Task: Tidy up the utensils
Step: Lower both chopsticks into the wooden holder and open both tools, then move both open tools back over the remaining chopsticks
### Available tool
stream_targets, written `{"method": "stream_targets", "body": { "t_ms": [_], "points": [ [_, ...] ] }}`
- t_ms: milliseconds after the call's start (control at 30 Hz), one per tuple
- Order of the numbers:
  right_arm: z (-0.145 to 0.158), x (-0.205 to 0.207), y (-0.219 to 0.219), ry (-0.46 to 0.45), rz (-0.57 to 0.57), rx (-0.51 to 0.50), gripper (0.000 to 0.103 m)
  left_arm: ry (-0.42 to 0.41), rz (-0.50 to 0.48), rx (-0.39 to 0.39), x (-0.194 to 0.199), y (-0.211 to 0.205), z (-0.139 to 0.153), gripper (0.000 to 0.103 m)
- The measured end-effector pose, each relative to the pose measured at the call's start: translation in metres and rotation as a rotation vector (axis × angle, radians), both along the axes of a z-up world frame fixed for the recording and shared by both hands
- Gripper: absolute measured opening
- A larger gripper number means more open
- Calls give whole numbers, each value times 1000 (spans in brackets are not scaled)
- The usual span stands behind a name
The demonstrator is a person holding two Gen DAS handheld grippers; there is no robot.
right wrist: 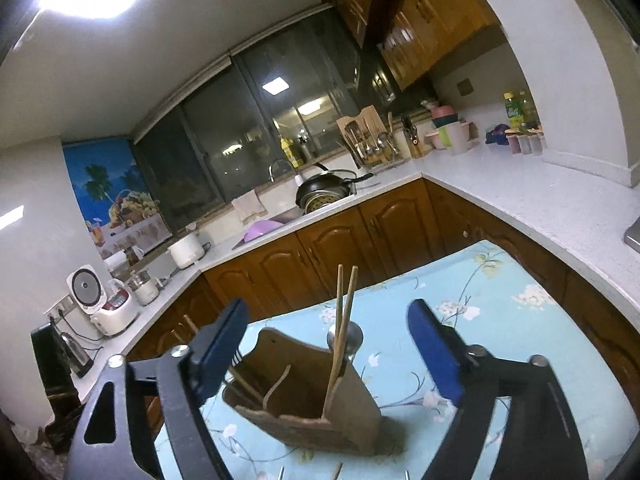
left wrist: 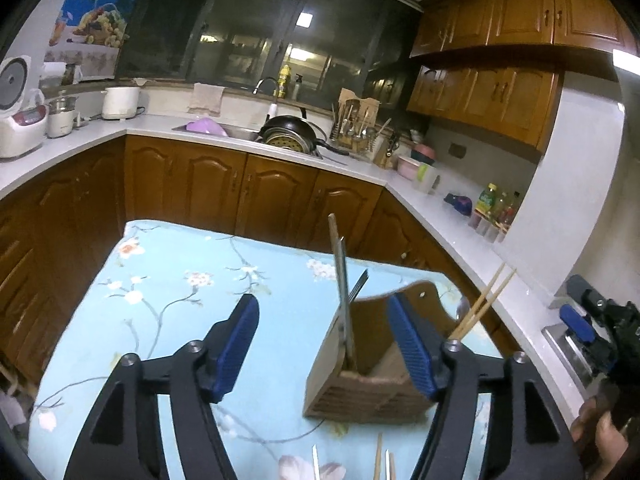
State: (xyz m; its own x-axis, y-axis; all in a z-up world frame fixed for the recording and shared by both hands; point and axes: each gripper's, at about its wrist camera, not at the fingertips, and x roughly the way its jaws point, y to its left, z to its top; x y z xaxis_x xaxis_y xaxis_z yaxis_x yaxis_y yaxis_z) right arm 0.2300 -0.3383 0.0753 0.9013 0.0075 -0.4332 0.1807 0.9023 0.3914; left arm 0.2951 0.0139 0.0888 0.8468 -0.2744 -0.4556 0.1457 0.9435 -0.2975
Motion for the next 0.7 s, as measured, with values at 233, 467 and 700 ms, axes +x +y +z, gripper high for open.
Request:
{"method": "stream_targets", "body": {
  "t_ms": [233,467,700],
  "points": [
    [-11,-40,1,23,-1,24,91,38,5,5,-42,16,-11,77],
    [-39,-79,11,102,3,30,91,108,5,20,-81,23,-22,77],
    [-71,-109,24,195,12,27,91,194,14,23,-111,33,-44,77]
  ]
}}
